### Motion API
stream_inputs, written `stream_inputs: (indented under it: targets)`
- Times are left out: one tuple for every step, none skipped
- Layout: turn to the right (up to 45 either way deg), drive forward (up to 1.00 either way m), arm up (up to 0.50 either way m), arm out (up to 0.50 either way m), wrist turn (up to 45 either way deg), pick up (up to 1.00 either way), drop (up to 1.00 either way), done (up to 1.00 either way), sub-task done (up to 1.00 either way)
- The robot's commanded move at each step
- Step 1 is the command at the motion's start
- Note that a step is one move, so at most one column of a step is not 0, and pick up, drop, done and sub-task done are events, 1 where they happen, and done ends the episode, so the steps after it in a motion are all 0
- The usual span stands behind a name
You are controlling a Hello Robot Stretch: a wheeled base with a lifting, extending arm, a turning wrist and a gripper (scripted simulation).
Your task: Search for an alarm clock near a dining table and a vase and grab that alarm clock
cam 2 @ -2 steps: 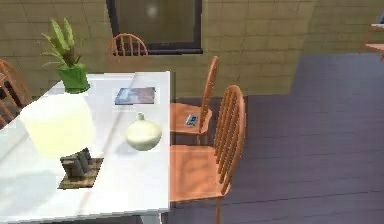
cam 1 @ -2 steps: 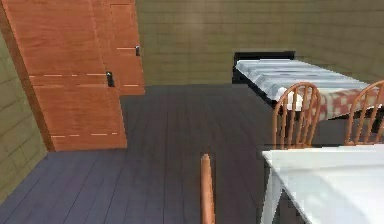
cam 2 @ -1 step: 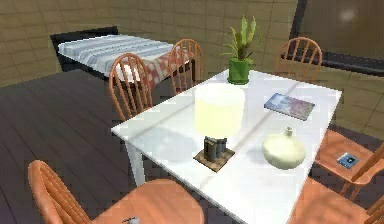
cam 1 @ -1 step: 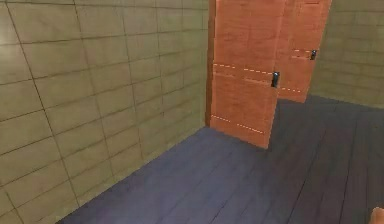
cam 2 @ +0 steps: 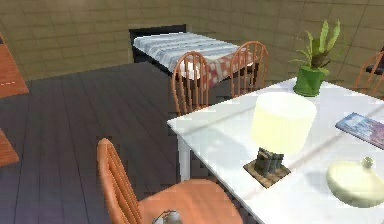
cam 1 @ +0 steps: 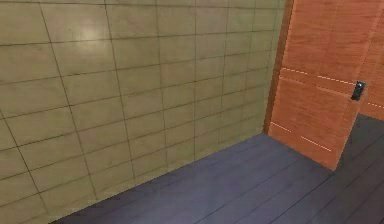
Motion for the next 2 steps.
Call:
stream_inputs:
  targets:
    - [0.0, 0.00, 0.50, 0.00, 0.0, 0.00, 0.00, 0.00, 0.00]
    - [0.0, 0.00, 0.14, 0.00, 0.0, 0.00, 0.00, 0.00, 0.00]
